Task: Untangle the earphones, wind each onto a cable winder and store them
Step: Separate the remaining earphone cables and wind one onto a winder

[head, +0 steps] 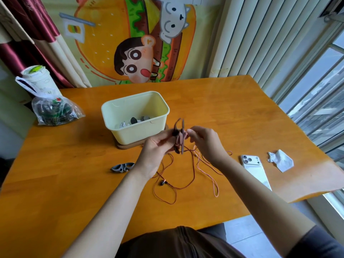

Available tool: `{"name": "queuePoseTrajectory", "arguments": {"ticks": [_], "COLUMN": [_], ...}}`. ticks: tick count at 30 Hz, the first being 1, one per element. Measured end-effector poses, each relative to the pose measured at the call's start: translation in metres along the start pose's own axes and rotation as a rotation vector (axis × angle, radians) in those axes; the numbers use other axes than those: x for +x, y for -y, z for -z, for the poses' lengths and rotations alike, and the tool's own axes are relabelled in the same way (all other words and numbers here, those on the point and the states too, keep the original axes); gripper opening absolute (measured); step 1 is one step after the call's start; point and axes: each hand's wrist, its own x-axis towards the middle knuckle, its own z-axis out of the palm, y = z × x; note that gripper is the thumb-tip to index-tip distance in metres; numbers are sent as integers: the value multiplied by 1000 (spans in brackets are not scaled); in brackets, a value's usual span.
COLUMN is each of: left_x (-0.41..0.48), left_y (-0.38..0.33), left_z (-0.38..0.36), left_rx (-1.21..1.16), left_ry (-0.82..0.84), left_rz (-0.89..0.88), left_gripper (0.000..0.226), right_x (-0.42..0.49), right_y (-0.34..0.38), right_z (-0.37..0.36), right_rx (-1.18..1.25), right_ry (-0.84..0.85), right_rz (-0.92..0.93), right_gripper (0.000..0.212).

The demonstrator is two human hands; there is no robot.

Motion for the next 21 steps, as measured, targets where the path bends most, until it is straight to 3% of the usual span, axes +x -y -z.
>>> {"name": "queuePoseTrajectory", "arguments": {"ticks": [5, 10, 17, 21], "left_x": [7, 13, 13, 17], "left_y": [-12, -5, 9, 19], "left_z": [-7, -4, 2, 12], "left_rx": [-347, -405, -91, 444], "left_ry": [-104, -362, -524, -597], "left_rz": [33, 40, -19, -133], "left_gripper": [33, 28, 34, 23], "right_x": [-7, -16, -22, -25], "right_y": [-1, 0, 8, 12], "right_z": [-25, -43, -44, -41], "right_rx": [-10, -113, -281, -346], "right_ry": [57, 107, 110, 149], "right_rz": [-23, 26, 69, 70], "right_gripper": [30, 26, 27, 29]}}
